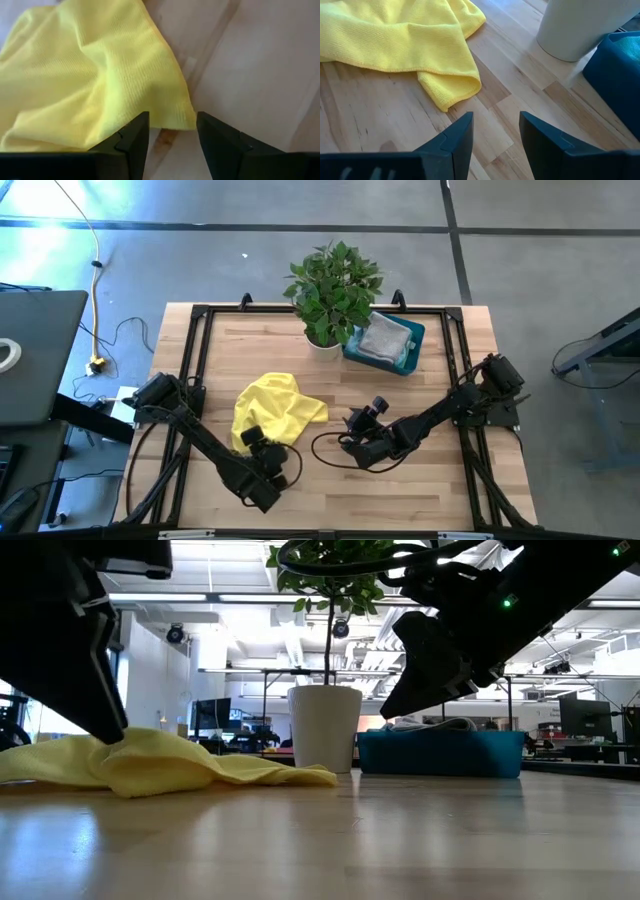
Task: Fold microfiber towels
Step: Fold the yellow towel
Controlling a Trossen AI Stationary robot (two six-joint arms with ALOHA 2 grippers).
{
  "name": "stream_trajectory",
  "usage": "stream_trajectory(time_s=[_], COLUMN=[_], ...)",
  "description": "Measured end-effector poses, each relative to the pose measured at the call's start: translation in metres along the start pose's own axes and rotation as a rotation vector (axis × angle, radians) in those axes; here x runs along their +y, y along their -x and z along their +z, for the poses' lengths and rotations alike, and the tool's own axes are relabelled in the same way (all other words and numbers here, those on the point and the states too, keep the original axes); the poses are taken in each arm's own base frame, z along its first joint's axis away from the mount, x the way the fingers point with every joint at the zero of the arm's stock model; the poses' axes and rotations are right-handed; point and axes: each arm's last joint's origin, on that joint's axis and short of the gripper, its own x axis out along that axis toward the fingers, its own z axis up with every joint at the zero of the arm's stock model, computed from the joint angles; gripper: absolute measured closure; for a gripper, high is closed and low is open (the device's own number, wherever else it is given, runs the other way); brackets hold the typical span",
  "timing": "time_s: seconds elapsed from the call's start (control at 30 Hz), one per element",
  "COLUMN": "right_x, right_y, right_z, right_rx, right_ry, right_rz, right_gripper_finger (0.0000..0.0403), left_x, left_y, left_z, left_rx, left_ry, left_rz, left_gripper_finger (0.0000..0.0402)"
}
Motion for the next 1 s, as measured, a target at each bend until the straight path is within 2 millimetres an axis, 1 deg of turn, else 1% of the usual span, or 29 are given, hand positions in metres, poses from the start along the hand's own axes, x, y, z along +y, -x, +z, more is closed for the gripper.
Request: stream_trajectory(time_s=[0.17, 0.3, 0.43, 0.6, 0.67, 0.73, 0.9, 0.97, 1.0], right_x=[0.0, 0.0, 0.0, 0.0, 0.0, -0.001, -0.001, -0.001, -0.001], right_y=[0.0, 0.0, 0.0, 0.0, 0.0, 0.0, 0.0, 0.0, 0.0], right_z=[0.0, 0.0, 0.0, 0.0, 0.0, -0.001, -0.001, -0.001, 0.0], right_rx=[0.0, 0.0, 0.003, 0.003, 0.004, 0.005, 0.007, 0.006, 0.005], right_ry=[0.0, 0.0, 0.005, 0.006, 0.007, 0.01, 0.013, 0.007, 0.004], right_rz=[0.0, 0.0, -0.003, -0.003, -0.004, -0.005, -0.007, -0.006, -0.004], right_gripper_finger=[0.025, 0.025, 0.025, 0.025, 0.025, 0.025, 0.025, 0.025, 0.025], left_x=[0.002, -0.007, -0.009, -0.005, -0.004, -0.004, -0.004, -0.006, -0.007], left_y=[-0.01, -0.023, -0.038, -0.048, -0.048, -0.047, -0.041, -0.035, -0.032], left_z=[0.009, 0.007, -0.002, 0.001, 0.002, 0.004, 0.007, 0.011, 0.013], left_rx=[0.004, 0.053, 0.072, 0.075, 0.08, 0.093, 0.147, 0.168, 0.181], left_ry=[0.039, 0.057, 0.003, -0.003, 0.003, 0.006, -0.046, -0.072, -0.091], left_rz=[0.01, -0.02, 0.064, 0.124, 0.118, 0.102, 0.073, 0.062, 0.048], left_gripper_finger=[0.0245, 0.0245, 0.0245, 0.025, 0.0265, 0.0289, 0.0378, 0.0394, 0.0392])
